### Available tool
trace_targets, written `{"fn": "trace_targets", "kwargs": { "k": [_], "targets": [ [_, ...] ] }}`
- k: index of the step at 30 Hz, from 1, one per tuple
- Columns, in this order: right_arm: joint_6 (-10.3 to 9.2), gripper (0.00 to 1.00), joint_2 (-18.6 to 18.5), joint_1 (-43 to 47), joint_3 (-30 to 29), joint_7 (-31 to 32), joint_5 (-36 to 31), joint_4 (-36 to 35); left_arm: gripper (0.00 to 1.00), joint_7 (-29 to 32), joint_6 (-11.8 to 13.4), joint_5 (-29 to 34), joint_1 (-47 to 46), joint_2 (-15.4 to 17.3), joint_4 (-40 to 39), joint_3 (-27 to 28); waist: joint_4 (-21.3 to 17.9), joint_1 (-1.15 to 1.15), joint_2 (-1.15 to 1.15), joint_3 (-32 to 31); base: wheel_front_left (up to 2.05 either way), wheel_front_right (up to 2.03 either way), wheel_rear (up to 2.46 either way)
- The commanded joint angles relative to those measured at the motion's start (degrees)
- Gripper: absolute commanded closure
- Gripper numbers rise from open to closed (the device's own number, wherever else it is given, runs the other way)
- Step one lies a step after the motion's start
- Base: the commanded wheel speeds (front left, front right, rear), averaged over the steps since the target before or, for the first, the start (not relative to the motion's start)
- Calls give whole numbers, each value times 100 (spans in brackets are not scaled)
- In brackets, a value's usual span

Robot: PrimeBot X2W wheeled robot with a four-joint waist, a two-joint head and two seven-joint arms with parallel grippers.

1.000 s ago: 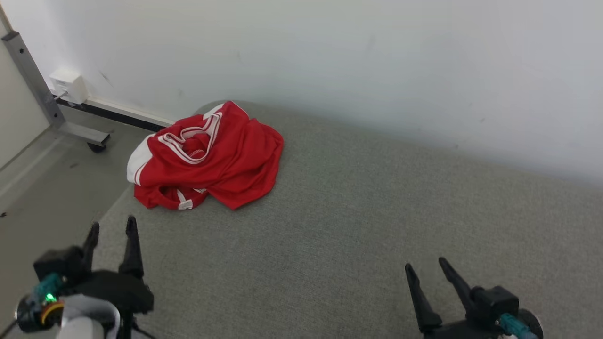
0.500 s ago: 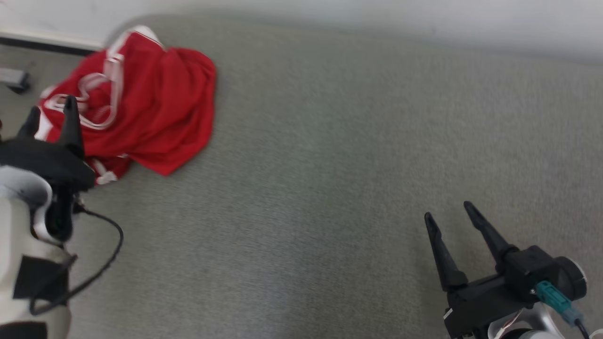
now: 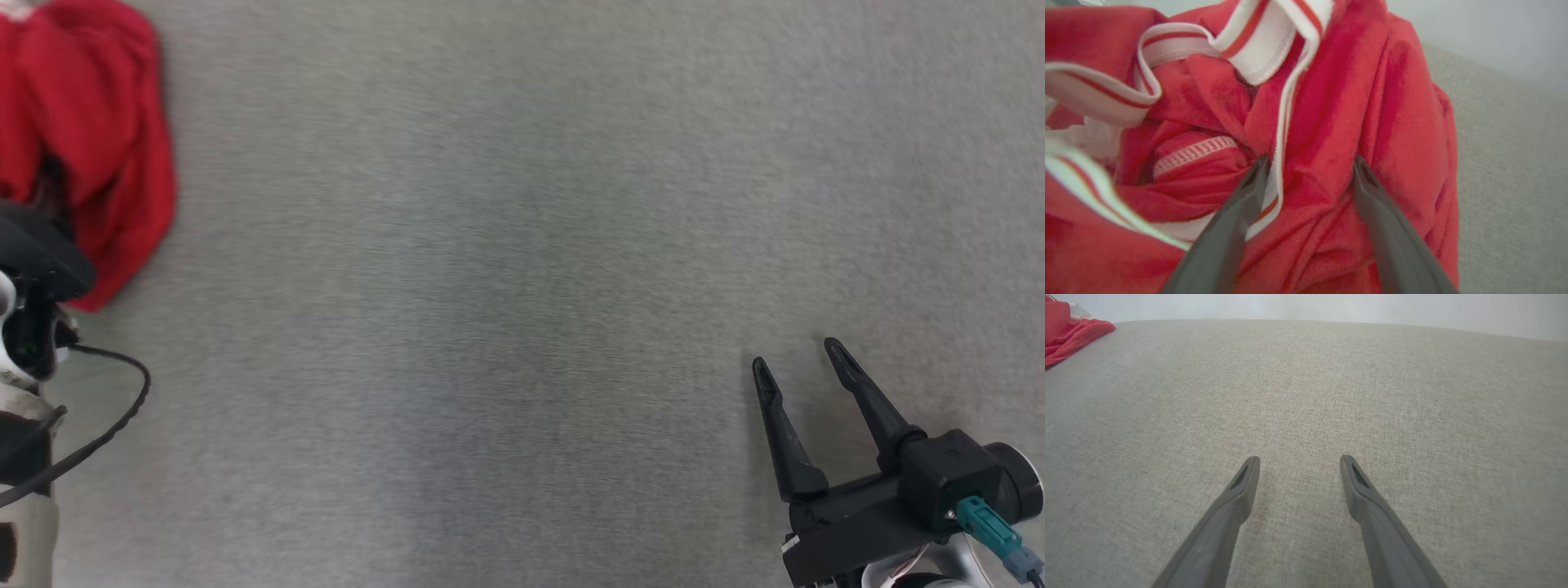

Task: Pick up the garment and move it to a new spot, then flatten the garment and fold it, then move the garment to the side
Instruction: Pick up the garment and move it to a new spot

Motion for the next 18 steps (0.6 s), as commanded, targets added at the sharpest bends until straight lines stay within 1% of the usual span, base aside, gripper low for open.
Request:
{"fn": "trace_targets", "kwargs": {
  "k": [1, 2, 3, 4, 10, 12, 18],
  "targets": [
    [5, 0, 38, -71, 8, -28, 50, -2, 0, -37, 70, 70, -23, 66, 64, -25, -306, -1, -1, 264, 0, 0, 0],
    [5, 0, 38, -71, 8, -28, 50, -2, 0, -37, 70, 70, -23, 66, 64, -25, -306, -1, -1, 264, 0, 0, 0],
    [5, 0, 49, -88, 13, -39, 59, 12, 89, -55, 93, 91, -26, 86, 78, -40, -311, -1, -1, 258, 0, 0, 0],
    [5, 0, 65, -90, 14, -55, 57, 24, 100, -86, 91, 104, -37, 93, 81, -55, -308, -1, -1, 247, 0, 0, 0],
    [5, 0, 166, -176, 54, -170, 106, 210, 100, -175, -27, 192, -170, 308, -72, -140, -179, -1, -1, 65, 0, 0, 0],
    [5, 0, 201, -224, 92, -221, 141, 309, 100, -112, -29, 211, -196, 384, -182, -168, -115, -1, -1, -32, 0, 0, 0],
    [5, 0, 333, -373, 204, -486, 287, 747, 100, 193, -162, 176, -203, 703, -724, -231, 46, -1, -1, -429, 0, 0, 0]
  ]
}}
